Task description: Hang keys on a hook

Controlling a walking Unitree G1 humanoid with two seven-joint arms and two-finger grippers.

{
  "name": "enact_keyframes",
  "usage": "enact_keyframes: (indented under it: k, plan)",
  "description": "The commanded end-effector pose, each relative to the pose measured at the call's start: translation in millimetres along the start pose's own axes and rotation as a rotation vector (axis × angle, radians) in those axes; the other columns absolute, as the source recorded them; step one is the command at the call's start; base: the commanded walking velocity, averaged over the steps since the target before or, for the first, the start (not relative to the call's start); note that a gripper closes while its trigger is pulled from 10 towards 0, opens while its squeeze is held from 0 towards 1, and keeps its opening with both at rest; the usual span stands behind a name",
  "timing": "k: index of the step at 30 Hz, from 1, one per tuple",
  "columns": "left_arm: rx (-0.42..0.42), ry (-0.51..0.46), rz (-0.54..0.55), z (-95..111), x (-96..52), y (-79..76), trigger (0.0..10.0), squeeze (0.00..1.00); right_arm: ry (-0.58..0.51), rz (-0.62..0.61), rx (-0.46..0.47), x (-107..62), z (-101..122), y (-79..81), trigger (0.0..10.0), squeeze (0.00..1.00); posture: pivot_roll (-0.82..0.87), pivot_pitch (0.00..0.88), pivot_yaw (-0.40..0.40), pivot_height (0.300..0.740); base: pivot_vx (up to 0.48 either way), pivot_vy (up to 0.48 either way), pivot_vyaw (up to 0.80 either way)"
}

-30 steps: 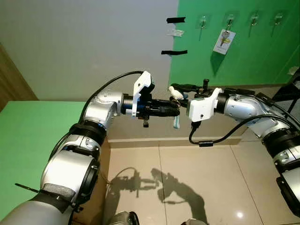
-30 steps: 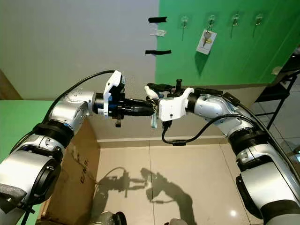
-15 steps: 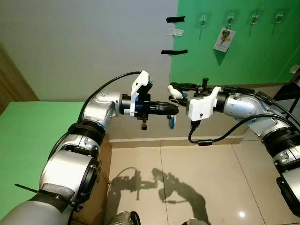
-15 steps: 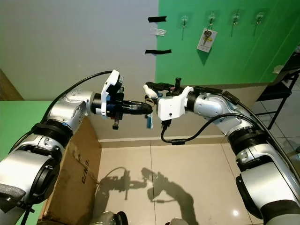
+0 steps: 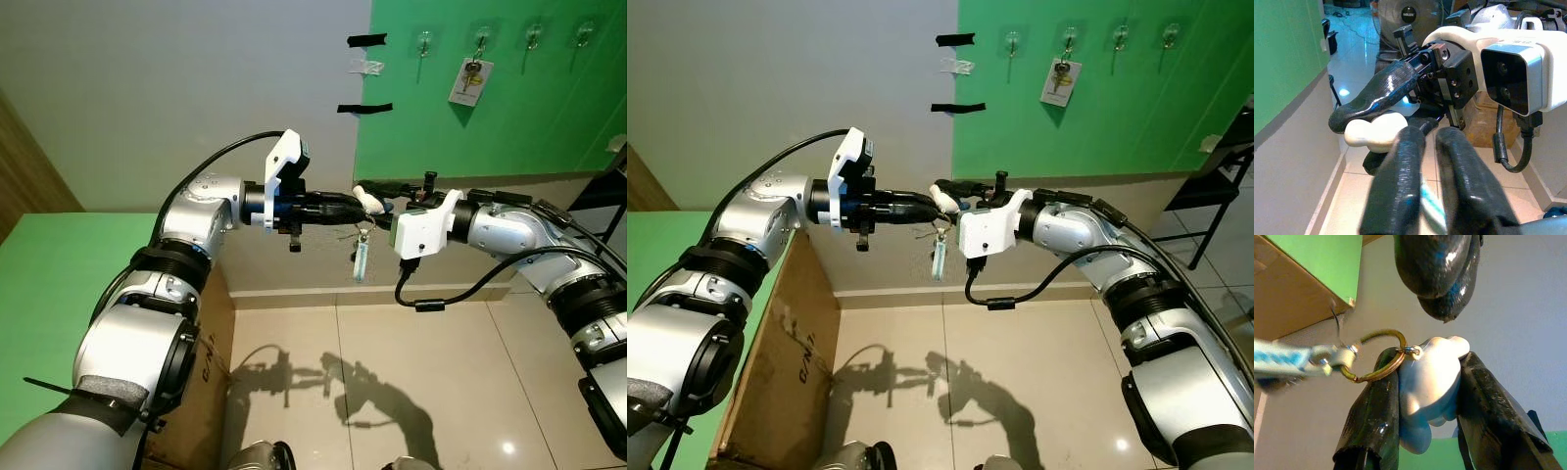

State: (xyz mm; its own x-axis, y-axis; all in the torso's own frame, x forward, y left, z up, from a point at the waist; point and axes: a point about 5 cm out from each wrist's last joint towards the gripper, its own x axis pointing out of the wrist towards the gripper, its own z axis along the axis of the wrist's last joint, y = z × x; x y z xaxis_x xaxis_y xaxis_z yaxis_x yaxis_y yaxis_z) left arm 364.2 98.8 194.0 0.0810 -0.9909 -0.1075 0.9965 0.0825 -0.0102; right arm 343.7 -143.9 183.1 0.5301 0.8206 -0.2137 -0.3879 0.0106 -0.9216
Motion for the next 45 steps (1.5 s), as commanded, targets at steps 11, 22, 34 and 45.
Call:
enact_keyframes:
  k: [11,22,34,45]
  plan:
    - [0.000,0.061,-0.019,-6.7,-1.3,-1.3,10.0,1.00,-0.001,-0.030,-0.020,-3.2,1.7,-10.1,0.0,0.00,-0.20,0.000,0.093,0.740,0.000,0.000,0.00]
    - [-0.002,0.083,-0.010,-9.3,-3.0,-0.7,10.0,1.00,0.008,-0.040,-0.031,-7.4,0.4,-15.9,0.0,0.00,-0.20,0.000,0.094,0.740,0.000,0.000,0.00]
    - [0.002,0.070,0.009,-8.1,-0.8,0.9,10.0,0.00,-0.018,-0.053,-0.026,-6.4,5.7,-20.5,0.0,0.00,-0.21,0.000,0.101,0.740,0.000,0.000,0.00]
    - [-0.014,0.030,0.000,-3.9,2.1,1.2,10.0,0.00,-0.035,-0.052,-0.012,-5.8,8.8,-20.1,0.0,0.00,-0.21,0.000,0.104,0.740,0.000,0.000,0.00]
